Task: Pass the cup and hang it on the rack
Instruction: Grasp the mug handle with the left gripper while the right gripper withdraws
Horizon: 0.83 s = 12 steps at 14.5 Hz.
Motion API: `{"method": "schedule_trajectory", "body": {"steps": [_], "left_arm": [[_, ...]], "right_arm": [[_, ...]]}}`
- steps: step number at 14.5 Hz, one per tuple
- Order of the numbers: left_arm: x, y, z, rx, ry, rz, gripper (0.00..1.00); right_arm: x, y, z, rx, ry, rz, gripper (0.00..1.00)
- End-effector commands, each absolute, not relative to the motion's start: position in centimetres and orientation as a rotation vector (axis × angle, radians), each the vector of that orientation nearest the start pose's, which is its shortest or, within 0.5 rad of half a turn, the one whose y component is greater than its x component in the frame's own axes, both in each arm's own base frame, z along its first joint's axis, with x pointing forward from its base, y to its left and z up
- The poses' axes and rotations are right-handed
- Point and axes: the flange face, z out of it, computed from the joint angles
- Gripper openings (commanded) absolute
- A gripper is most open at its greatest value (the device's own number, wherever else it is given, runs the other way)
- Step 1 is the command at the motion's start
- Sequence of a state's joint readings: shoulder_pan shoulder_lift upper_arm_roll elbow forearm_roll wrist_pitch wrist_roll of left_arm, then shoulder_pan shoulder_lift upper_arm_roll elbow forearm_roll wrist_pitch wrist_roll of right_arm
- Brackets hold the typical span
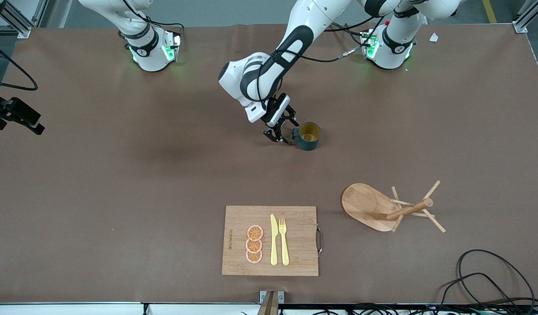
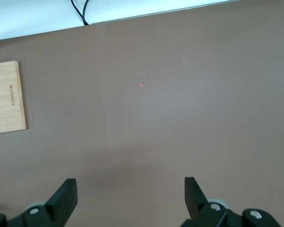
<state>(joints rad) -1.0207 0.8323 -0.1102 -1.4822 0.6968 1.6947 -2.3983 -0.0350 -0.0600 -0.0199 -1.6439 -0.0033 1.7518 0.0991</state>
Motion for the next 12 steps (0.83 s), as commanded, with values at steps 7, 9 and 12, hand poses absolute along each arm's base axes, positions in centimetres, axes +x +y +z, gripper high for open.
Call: {"method": "schedule_trajectory", "body": {"steps": [7, 9, 12], "left_arm": [[34.1, -55.4, 17.1, -2.178, -1.159, -0.909, 0.50], [34.4, -55.7, 17.6, -2.193, -1.146, -0.901, 0.27], [34.8, -56.1, 18.3, -2.232, -1.063, -0.855, 0.00]], "right_arm": [[57.1, -3.2, 64.3, -3.123, 0.171, -0.269, 1.00], [57.5, -3.4, 63.7, -3.124, 0.098, -0.262, 1.00], [57.6, -2.9, 63.8, -3.122, 0.100, -0.260, 1.00]]}}
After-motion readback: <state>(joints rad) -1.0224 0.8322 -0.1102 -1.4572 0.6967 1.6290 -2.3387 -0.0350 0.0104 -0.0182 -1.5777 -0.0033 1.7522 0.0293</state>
